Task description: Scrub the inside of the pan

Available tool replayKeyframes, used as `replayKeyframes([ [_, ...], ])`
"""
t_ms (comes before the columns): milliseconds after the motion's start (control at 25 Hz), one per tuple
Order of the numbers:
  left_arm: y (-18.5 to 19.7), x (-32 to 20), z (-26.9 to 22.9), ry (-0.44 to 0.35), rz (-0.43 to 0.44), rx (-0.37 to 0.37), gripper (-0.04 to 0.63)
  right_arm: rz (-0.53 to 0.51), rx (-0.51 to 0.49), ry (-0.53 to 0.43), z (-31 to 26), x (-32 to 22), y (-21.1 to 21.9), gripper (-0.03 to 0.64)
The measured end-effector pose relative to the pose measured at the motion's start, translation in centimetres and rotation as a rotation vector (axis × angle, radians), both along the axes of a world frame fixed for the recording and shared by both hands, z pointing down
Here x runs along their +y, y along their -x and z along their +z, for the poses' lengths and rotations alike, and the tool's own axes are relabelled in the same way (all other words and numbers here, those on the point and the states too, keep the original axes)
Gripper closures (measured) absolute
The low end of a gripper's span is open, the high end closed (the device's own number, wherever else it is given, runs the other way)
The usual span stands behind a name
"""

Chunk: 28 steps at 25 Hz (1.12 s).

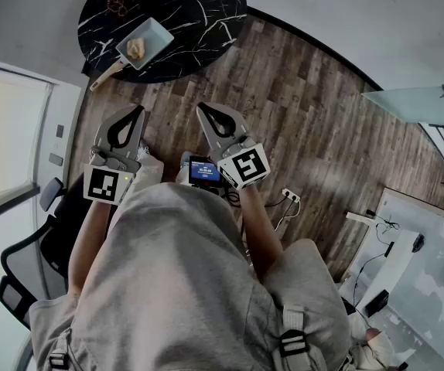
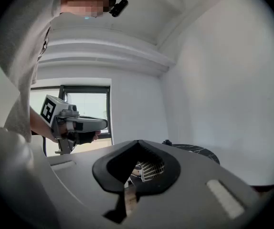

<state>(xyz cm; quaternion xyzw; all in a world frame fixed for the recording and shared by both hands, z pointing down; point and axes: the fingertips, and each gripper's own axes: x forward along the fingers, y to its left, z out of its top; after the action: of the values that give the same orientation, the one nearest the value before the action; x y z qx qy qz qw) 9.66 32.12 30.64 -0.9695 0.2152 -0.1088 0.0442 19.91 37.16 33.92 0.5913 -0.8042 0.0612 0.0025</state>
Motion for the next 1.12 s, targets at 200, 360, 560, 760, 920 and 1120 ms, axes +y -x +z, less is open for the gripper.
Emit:
replayKeyframes([
  [200,3.2,-2.1,1.6,0.007,-0.084,0.011,0.597,-0.042,0.014,-0.012,0.6,-1.9,1.0,0.606],
  [360,6.0,-3.6,3.5,0.031,-0.132,-0.019,0.597,-0.102,0.047,-0.015,1.1,-4.1,2.5,0.582],
  [560,7.9,-6.2,5.1,0.04,-0.159,-0.049,0.595,-0.155,0.094,0.041,3.0,-6.9,4.7,0.568],
  [760,9.2,-11.5,7.6,0.021,-0.124,-0.032,0.594,-0.164,0.169,0.136,5.4,-11.4,6.5,0.568],
  [920,10.7,-16.9,10.4,0.03,-0.081,-0.061,0.578,-0.149,0.261,0.218,7.5,-16.3,7.8,0.547],
  [1120,12.7,-22.4,15.9,0.089,-0.025,-0.167,0.512,-0.052,0.336,0.363,10.3,-22.2,7.9,0.462],
])
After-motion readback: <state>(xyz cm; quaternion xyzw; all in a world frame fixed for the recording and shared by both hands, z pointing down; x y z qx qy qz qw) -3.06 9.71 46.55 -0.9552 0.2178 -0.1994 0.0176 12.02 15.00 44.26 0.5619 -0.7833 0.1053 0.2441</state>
